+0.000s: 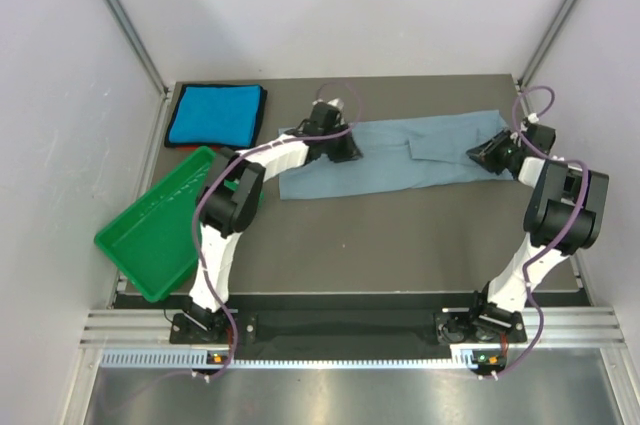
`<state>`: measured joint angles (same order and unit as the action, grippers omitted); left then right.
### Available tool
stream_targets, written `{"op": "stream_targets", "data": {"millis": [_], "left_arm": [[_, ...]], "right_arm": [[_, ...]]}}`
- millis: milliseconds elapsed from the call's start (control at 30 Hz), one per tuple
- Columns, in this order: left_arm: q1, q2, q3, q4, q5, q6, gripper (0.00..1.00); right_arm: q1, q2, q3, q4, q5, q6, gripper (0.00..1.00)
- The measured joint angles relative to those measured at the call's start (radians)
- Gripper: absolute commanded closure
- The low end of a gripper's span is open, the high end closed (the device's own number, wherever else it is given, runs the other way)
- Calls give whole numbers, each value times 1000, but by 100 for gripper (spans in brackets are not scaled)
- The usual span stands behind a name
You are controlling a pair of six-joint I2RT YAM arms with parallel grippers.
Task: Fold and stack the t-shirts
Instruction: Fold the tshirt
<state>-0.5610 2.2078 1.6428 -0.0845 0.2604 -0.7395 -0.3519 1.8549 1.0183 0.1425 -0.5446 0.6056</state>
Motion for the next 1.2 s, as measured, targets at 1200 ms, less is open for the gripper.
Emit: {"op": "stream_targets", "data": {"millis": [1200], "left_arm": [[77,-352,-475,-251,-298,27,73]], "right_arm": [[0,-55,5,-314,223,-175,81]]}}
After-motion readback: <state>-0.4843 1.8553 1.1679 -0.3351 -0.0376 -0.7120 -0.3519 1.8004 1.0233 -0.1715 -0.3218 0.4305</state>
